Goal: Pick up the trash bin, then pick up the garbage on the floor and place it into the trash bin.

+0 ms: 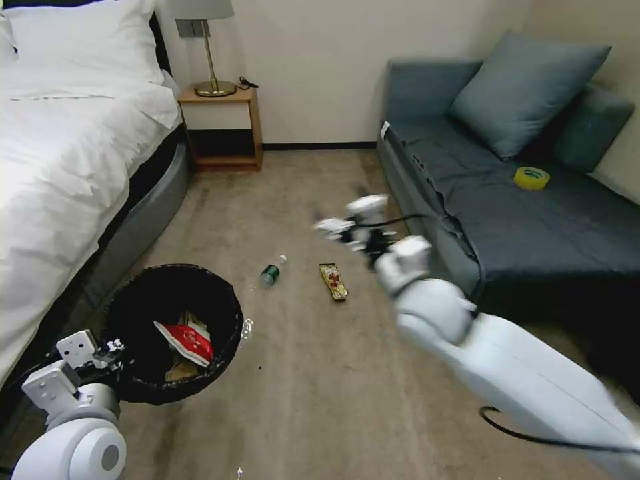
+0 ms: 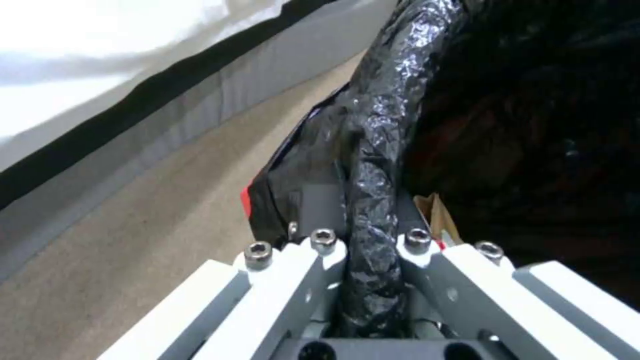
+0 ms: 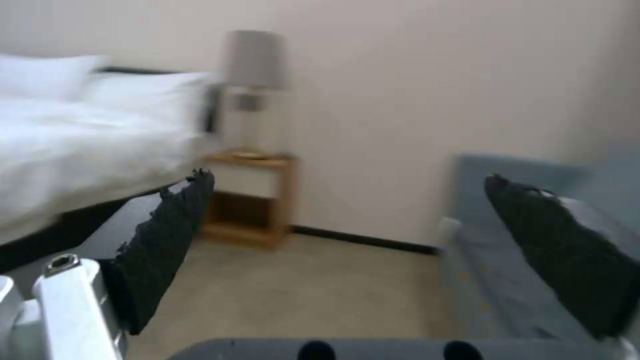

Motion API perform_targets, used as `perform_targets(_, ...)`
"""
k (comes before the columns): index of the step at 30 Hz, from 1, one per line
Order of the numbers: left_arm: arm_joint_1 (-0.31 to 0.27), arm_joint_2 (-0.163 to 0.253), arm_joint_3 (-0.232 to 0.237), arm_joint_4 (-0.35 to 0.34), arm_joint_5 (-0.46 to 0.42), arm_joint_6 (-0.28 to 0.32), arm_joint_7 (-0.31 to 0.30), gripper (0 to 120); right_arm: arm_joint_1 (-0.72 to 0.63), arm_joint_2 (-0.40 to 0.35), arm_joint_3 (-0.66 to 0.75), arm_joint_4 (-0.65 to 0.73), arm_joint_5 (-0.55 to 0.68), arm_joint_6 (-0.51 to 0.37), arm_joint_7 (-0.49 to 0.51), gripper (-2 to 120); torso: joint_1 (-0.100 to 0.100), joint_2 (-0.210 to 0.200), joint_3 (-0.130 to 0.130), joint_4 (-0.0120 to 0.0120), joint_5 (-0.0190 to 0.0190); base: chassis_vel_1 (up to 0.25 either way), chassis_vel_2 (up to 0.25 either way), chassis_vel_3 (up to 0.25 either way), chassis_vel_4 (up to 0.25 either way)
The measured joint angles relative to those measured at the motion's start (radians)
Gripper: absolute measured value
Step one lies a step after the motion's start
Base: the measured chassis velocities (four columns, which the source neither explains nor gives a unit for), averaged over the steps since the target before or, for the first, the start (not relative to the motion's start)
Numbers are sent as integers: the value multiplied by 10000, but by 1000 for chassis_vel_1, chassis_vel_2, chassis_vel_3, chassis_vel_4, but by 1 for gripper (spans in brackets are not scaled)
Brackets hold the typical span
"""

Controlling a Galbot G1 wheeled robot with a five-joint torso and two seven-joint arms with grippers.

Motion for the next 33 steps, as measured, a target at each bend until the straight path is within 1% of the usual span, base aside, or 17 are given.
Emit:
perform_targets(1,0,0,0,0,0,0,0,3,0,0,0,0,0,0,0,100,0,0,0,0,0,0,0,0,0)
perform_targets(2,0,8,12,6,12,-49,68,3,-1473,317,1118,522,-564,31,12,100,0,1,-1,0,6,0,0,0,0)
perform_targets(3,-5,20,28,11,15,-87,114,3,-2521,623,1888,851,-1094,92,15,100,0,1,-1,0,5,0,0,0,0)
perform_targets(4,-17,35,45,33,31,-132,157,3,-3782,1121,2562,1236,-1785,290,-4,100,-1,0,-1,0,-4,0,0,0,0)
perform_targets(5,-17,35,45,33,31,-132,157,3,-3782,1121,2562,1236,-1785,290,-4,100,-1,0,-1,0,-4,0,0,0,0)
perform_targets(6,-32,53,57,60,57,-173,206,3,-4595,1606,2861,1482,-2313,434,-61,100,0,0,-1,-2,0,0,0,0,0)
perform_targets(7,-39,64,64,84,72,-194,232,3,-5064,2011,2981,1621,-2714,566,-86,100,-1,1,-2,0,0,0,0,0,0)
perform_targets(8,-53,77,76,115,97,-217,258,3,-5604,2623,3002,1747,-3262,820,-113,100,-1,1,-2,-1,-3,0,0,0,0)
perform_targets(9,-53,77,76,115,97,-217,258,3,-5604,2623,3002,1747,-3262,820,-113,100,-1,1,-2,-1,-3,0,0,0,0)
perform_targets(11,-55,75,101,135,115,-233,267,3,-6265,3504,2801,1790,-4078,1258,-197,100,-1,1,-1,2,-3,0,0,0,0)
perform_targets(13,-55,71,125,142,127,-242,272,3,-6714,4130,2411,1736,-4782,1754,-279,100,-1,1,-1,8,-6,0,0,0,0)
perform_targets(15,-55,71,125,141,127,-242,273,3,-6845,4245,2293,1712,-4935,1867,-310,100,-1,1,-1,6,-5,0,0,0,0)
perform_targets(17,-66,70,129,142,129,-243,280,3,-7269,4535,1853,1597,-5377,2335,-486,100,-1,1,0,5,-5,0,0,0,0)
perform_targets(19,-87,59,138,140,130,-243,281,3,-7372,4671,1659,1480,-5635,2532,-600,100,-1,1,0,5,-5,0,0,0,0)
perform_targets(24,-96,49,134,161,128,-256,286,3,-7313,4715,1597,1255,-5906,2681,-798,100,-1,0,0,5,-2,0,0,0,0)
perform_targets(33,-168,36,122,241,124,-267,296,3,-7038,4603,1666,974,-5909,2784,-983,100,-1,-1,0,5,-3,-7,4,5,-5)
